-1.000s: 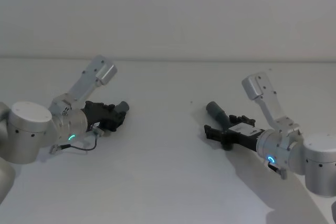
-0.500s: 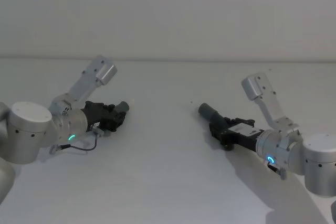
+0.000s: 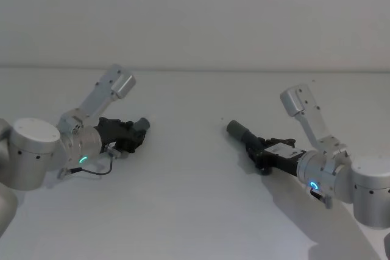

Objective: Use both hands to pick up one end of the pipe from the table, align the ends, and insert them.

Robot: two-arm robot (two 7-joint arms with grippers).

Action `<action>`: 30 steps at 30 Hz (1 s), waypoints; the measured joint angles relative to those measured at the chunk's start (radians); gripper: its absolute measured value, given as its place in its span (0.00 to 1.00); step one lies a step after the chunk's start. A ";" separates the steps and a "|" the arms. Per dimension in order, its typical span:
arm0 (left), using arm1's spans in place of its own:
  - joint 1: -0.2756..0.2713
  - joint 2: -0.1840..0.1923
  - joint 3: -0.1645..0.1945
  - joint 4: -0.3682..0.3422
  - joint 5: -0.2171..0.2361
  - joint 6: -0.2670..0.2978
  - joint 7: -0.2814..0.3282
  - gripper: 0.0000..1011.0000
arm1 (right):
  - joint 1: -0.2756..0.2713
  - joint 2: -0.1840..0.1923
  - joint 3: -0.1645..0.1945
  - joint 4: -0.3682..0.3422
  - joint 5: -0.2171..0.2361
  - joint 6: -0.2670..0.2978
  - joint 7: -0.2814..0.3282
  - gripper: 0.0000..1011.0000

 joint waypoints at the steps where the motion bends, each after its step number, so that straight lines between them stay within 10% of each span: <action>1: 0.000 0.000 0.000 0.000 0.000 0.000 0.000 0.35 | 0.000 0.000 0.000 0.000 0.000 0.000 0.000 0.27; 30: -0.035 0.080 0.009 -0.054 -0.010 -0.153 -0.179 0.35 | 0.014 0.055 0.012 -0.073 0.019 -0.159 0.096 0.27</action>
